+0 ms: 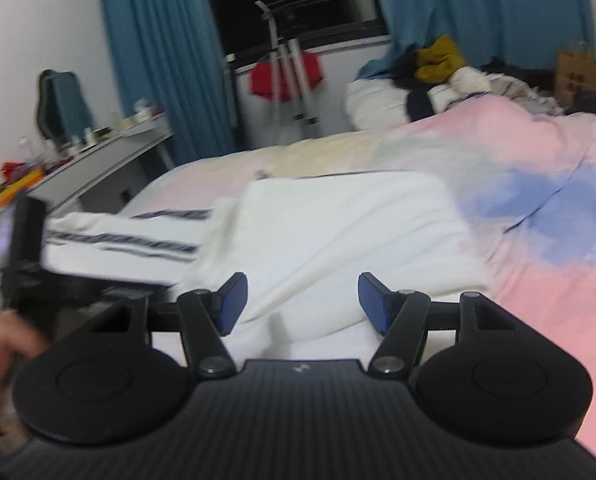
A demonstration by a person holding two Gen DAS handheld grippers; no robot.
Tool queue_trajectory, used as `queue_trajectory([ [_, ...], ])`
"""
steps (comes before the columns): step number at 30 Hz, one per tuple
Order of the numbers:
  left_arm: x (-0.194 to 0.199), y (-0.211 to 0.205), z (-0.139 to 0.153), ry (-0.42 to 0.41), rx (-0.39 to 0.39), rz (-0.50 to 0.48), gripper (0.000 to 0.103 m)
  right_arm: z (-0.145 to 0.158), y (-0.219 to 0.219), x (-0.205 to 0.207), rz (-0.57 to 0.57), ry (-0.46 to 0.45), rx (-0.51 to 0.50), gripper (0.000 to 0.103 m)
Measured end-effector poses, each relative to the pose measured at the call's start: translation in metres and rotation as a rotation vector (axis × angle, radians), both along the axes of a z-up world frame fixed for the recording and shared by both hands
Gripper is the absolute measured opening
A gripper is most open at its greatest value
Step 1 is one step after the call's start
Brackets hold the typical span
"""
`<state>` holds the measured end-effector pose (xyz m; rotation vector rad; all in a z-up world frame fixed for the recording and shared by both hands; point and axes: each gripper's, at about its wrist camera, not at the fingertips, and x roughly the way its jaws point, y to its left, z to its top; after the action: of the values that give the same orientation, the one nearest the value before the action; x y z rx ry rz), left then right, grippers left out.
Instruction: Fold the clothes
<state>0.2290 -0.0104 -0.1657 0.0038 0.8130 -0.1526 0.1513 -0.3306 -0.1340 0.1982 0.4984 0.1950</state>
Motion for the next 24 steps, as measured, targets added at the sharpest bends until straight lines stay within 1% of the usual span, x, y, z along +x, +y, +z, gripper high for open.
queue_trajectory([
  [1,-0.001,0.000,0.000,-0.002,0.005,0.003,0.096,-0.008,-0.002,0.007,-0.020,0.005,-0.019,0.063],
  [4,-0.008,0.001,0.001,-0.017,0.005,0.027,0.096,-0.034,-0.006,0.027,-0.037,0.089,-0.035,0.063],
  [6,-0.015,0.002,0.003,-0.031,0.000,0.048,0.096,-0.041,-0.006,0.031,-0.042,0.095,-0.019,0.063],
  [7,-0.018,0.003,0.004,-0.037,-0.002,0.058,0.096,-0.043,-0.006,0.032,-0.044,0.094,-0.011,0.065],
  [10,-0.028,0.005,0.006,-0.057,-0.008,0.090,0.096,-0.044,-0.006,0.034,-0.050,0.097,0.016,0.065],
  [12,-0.035,0.006,0.008,-0.070,-0.014,0.110,0.096,-0.045,-0.005,0.033,-0.043,0.093,0.008,0.065],
  [13,-0.038,0.009,0.011,-0.070,-0.025,0.119,0.096,-0.045,-0.005,0.031,-0.039,0.090,0.006,0.065],
  [17,-0.055,0.019,0.025,-0.075,-0.022,0.165,0.096,-0.044,-0.011,0.030,-0.036,0.089,0.024,0.064],
  [18,-0.059,0.024,0.031,-0.068,-0.025,0.179,0.096,-0.043,-0.011,0.030,-0.038,0.089,0.026,0.066],
  [21,-0.073,0.039,0.048,-0.048,-0.037,0.221,0.096,-0.041,-0.007,0.033,-0.048,0.079,0.013,0.066],
  [24,-0.085,0.065,0.063,-0.005,-0.087,0.266,0.097,-0.039,-0.009,0.032,-0.055,0.078,0.030,0.066],
])
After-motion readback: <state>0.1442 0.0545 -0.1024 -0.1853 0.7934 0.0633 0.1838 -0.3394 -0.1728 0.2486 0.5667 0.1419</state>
